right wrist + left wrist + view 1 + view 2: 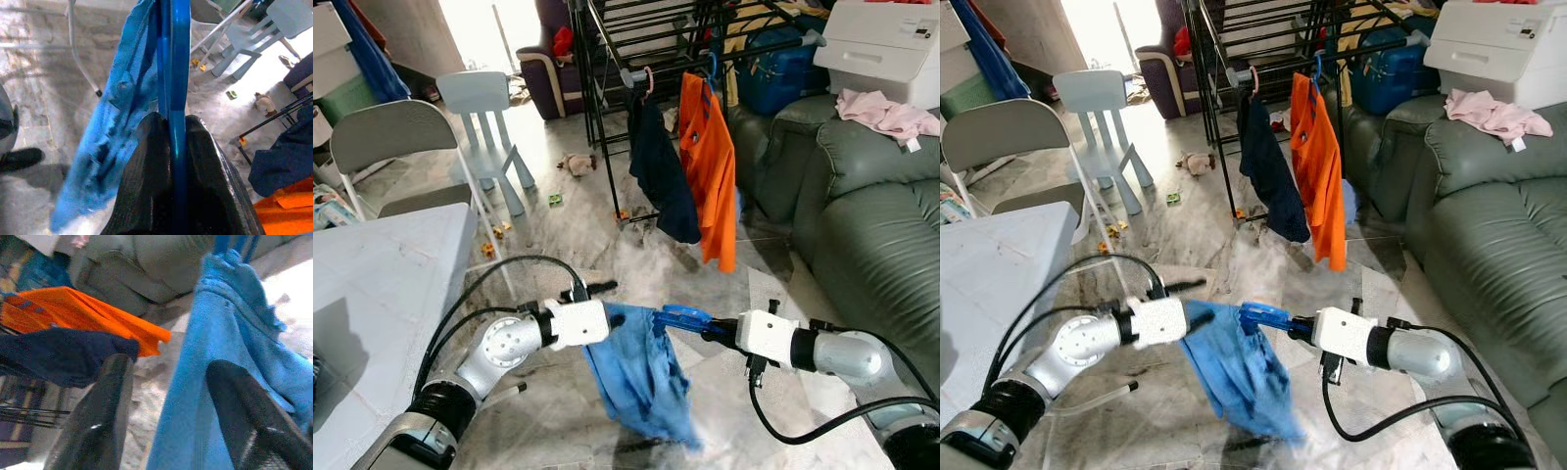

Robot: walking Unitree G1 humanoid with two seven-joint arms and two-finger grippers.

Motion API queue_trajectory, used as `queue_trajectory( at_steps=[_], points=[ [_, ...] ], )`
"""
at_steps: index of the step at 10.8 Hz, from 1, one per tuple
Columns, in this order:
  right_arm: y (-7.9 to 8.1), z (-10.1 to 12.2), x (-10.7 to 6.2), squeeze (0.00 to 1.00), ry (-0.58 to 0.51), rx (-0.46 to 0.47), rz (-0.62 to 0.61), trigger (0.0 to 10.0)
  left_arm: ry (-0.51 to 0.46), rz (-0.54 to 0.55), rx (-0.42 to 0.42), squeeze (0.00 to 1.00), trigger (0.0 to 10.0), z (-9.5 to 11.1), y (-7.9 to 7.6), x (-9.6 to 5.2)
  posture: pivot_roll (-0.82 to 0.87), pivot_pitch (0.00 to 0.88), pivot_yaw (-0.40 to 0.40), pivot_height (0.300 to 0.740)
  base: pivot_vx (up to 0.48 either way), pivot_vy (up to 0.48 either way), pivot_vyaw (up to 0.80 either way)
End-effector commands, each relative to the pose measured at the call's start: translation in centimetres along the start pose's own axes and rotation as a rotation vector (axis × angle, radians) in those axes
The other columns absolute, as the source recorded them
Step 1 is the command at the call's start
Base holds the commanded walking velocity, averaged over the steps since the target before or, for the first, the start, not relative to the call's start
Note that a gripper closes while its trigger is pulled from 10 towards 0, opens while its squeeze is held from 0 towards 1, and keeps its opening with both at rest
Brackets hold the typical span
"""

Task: Hang hanger

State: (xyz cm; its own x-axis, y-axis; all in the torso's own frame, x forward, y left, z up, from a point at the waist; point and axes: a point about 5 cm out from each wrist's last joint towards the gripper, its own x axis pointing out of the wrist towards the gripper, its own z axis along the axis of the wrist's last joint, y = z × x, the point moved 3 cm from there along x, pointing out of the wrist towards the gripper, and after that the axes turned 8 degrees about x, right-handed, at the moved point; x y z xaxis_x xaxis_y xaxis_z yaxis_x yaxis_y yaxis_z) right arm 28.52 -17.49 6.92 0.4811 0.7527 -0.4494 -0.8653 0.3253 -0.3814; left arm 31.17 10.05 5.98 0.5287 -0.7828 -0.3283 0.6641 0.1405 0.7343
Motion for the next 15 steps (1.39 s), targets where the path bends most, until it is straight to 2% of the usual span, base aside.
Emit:
queue_trajectory(
  at_steps=[1, 7, 10, 14, 15],
  points=[
    [-0.6, 1.1, 0.3, 0.00, -0.041, -0.049, -0.015, 10.0, 0.013, -0.031, 0.022, 0.00, 0.0, -0.3, 0.1, -0.2, -0.11, 0.000, 0.144, 0.740, 0.000, 0.000, 0.00],
    [-0.5, 1.2, 0.7, 0.00, -0.056, -0.074, -0.027, 10.0, 0.048, -0.091, 0.031, 0.00, 0.0, -1.0, -0.3, 0.3, -0.12, 0.000, 0.154, 0.740, 0.000, 0.000, 0.00],
    [-0.4, 1.6, 1.0, 0.00, -0.072, -0.089, -0.021, 10.0, 0.076, -0.132, 0.027, 0.00, 0.0, -1.7, -1.4, 0.1, -0.12, 0.000, 0.156, 0.740, 0.000, 0.000, 0.00],
    [-0.4, 1.5, 1.2, 0.00, -0.063, -0.107, -0.019, 10.0, 0.070, -0.142, 0.019, 0.00, 0.0, -1.6, -1.7, 0.2, -0.12, 0.000, 0.154, 0.740, 0.000, 0.000, 0.00],
    [-0.4, 1.2, 1.3, 0.28, -0.049, -0.094, -0.013, 10.0, 0.072, -0.111, 0.003, 0.00, 0.0, -1.7, -1.3, 0.2, -0.12, 0.000, 0.150, 0.740, 0.000, 0.000, 0.00]
  ],
)
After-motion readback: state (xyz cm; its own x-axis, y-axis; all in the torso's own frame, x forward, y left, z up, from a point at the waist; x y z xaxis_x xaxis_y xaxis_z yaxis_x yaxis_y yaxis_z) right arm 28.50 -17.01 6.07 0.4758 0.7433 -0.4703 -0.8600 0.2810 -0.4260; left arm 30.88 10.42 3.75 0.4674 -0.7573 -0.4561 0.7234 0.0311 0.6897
